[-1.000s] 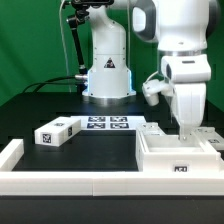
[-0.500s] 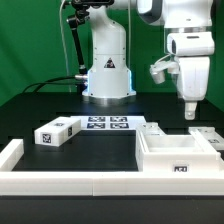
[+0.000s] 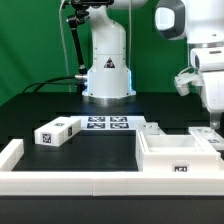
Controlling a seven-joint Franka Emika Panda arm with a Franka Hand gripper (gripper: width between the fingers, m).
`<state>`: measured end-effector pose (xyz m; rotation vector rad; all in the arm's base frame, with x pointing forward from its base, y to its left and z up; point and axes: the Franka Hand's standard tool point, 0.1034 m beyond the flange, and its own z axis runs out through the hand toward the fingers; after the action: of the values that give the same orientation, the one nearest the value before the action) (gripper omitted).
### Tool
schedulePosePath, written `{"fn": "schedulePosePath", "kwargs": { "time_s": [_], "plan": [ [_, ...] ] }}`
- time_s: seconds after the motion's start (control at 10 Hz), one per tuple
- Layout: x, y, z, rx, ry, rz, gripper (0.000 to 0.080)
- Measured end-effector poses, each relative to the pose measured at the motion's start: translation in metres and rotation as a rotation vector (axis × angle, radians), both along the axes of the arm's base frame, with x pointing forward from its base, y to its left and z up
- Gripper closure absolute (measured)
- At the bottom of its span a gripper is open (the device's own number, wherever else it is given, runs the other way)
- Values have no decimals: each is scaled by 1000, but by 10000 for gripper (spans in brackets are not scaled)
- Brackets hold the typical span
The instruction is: Assemble cabinet
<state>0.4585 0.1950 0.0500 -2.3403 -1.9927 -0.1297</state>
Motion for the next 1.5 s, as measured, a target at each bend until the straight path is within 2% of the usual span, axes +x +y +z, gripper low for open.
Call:
{"fn": "schedulePosePath", "kwargs": {
  "time_s": [0.2, 0.3, 0.7, 1.1, 1.2, 1.3, 1.4, 1.5],
  "plan": [
    [0, -2, -3, 1, -2, 23, 2],
    [-1, -5, -9, 9, -16, 86, 2],
    [-23, 0, -25, 24, -19, 137, 2],
    [-35, 4, -39, 42, -10, 110, 2],
    [-37, 5, -40, 42, -6, 108, 127],
    [-37, 6, -40, 43, -6, 103, 296],
    [-36, 6, -40, 43, -5, 99, 296],
    [-36, 6, -40, 43, -5, 98, 447]
  ]
}}
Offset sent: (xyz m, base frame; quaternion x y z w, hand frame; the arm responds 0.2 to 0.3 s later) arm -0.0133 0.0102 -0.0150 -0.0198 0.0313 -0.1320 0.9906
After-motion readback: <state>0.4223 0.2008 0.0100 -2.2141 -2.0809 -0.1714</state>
